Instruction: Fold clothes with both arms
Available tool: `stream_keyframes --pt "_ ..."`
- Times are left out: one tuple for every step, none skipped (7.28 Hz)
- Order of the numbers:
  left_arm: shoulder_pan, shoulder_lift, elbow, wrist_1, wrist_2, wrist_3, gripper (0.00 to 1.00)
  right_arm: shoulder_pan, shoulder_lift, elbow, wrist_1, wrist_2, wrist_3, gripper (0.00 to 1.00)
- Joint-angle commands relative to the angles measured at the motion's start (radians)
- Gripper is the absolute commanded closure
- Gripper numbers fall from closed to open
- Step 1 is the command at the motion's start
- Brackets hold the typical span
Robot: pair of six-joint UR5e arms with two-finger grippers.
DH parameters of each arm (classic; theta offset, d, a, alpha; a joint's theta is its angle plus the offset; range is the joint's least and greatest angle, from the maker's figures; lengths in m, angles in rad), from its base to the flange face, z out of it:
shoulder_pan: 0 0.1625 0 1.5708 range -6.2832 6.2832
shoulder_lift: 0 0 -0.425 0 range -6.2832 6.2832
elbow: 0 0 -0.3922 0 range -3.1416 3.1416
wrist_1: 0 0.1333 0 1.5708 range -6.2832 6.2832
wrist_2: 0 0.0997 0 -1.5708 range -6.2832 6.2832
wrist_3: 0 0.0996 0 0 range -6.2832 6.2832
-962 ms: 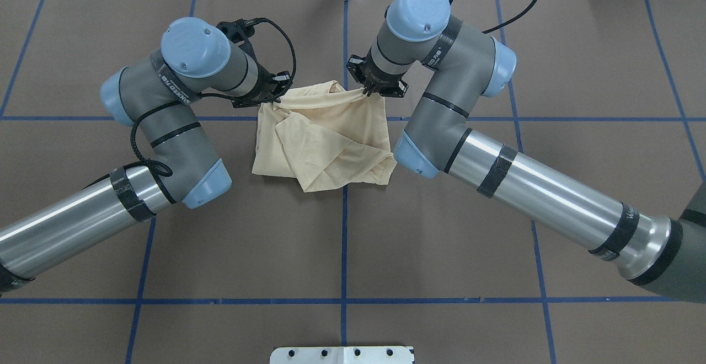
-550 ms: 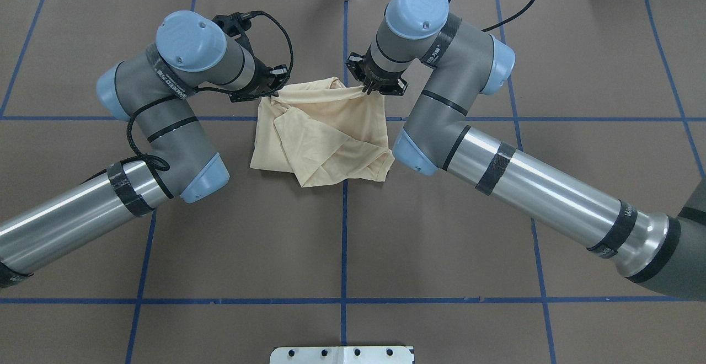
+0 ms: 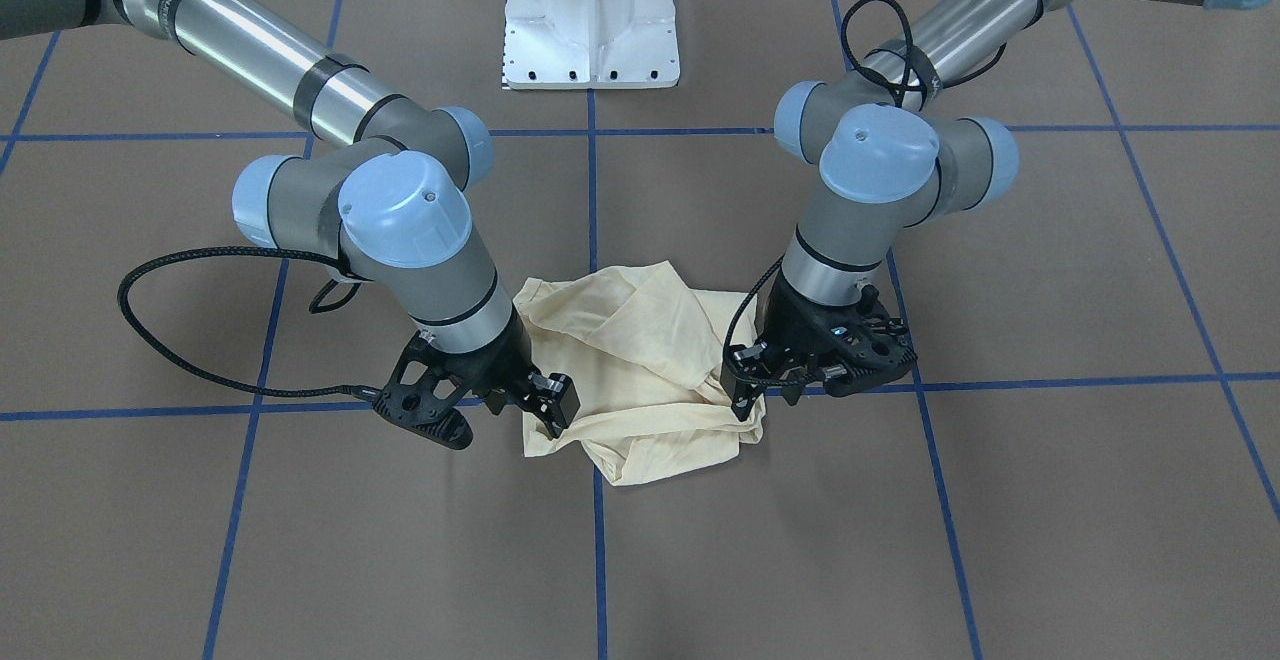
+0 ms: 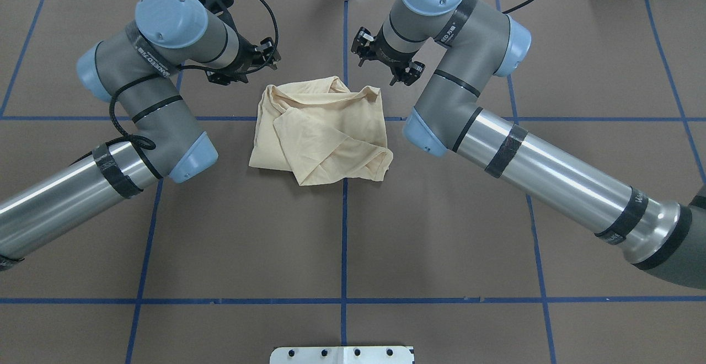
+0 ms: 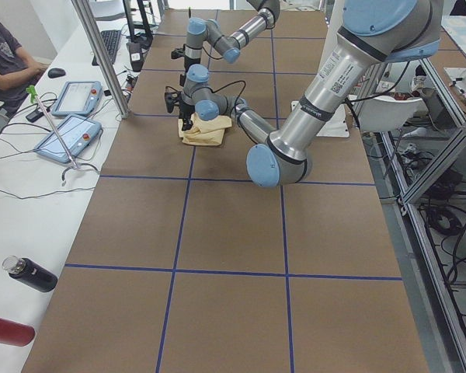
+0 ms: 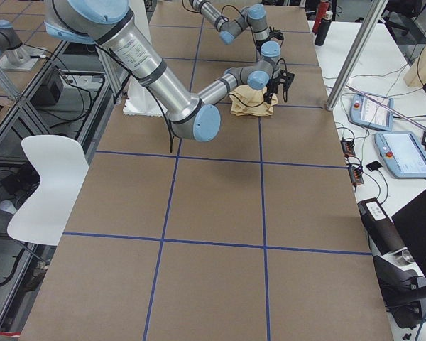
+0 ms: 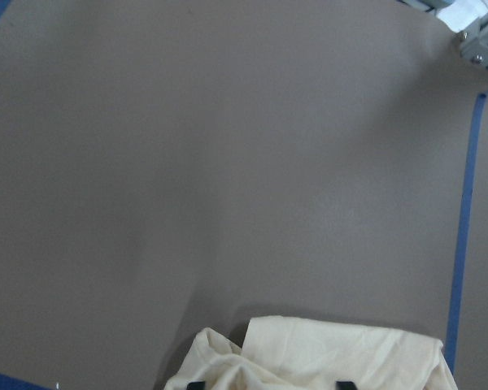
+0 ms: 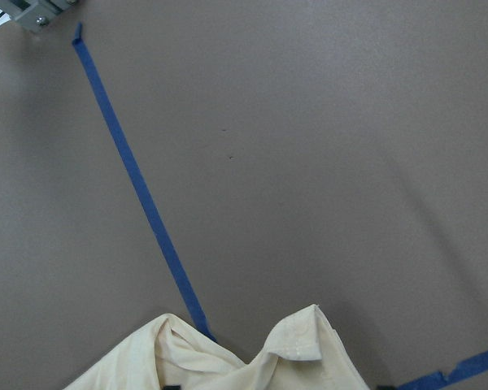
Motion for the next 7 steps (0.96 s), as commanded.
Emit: stream_keyframes --pt "-0.033 0.002 -0.004 0.009 -0.005 0.066 0.01 -0.027 -0.001 0.037 -0.003 0.0 0.006 0.01" --pt "-0.047 0.008 -0.007 0.01 -0.01 0.112 0.01 -0.069 -0.001 0.08 -0.006 -0.024 0.003 0.01" --pt "-0.082 0.017 -0.009 0.012 -0.051 0.167 0.01 -0.155 -0.009 0.149 -0.011 -0.13 0.0 0.01" --pt "-0.111 0.049 -0.024 0.01 -0.078 0.229 0.01 -0.251 -0.009 0.194 -0.032 -0.294 -0.037 0.01" --pt "-0.143 0.058 -0.024 0.01 -0.08 0.285 0.01 -0.334 -0.003 0.237 -0.099 -0.422 -0.16 0.01" --pt "-0.157 0.069 -0.024 0.01 -0.082 0.31 0.01 -0.405 -0.008 0.26 -0.152 -0.534 -0.253 0.02" --pt "-0.157 0.069 -0.024 0.01 -0.086 0.311 0.01 -0.454 -0.018 0.26 -0.176 -0.587 -0.355 0.04"
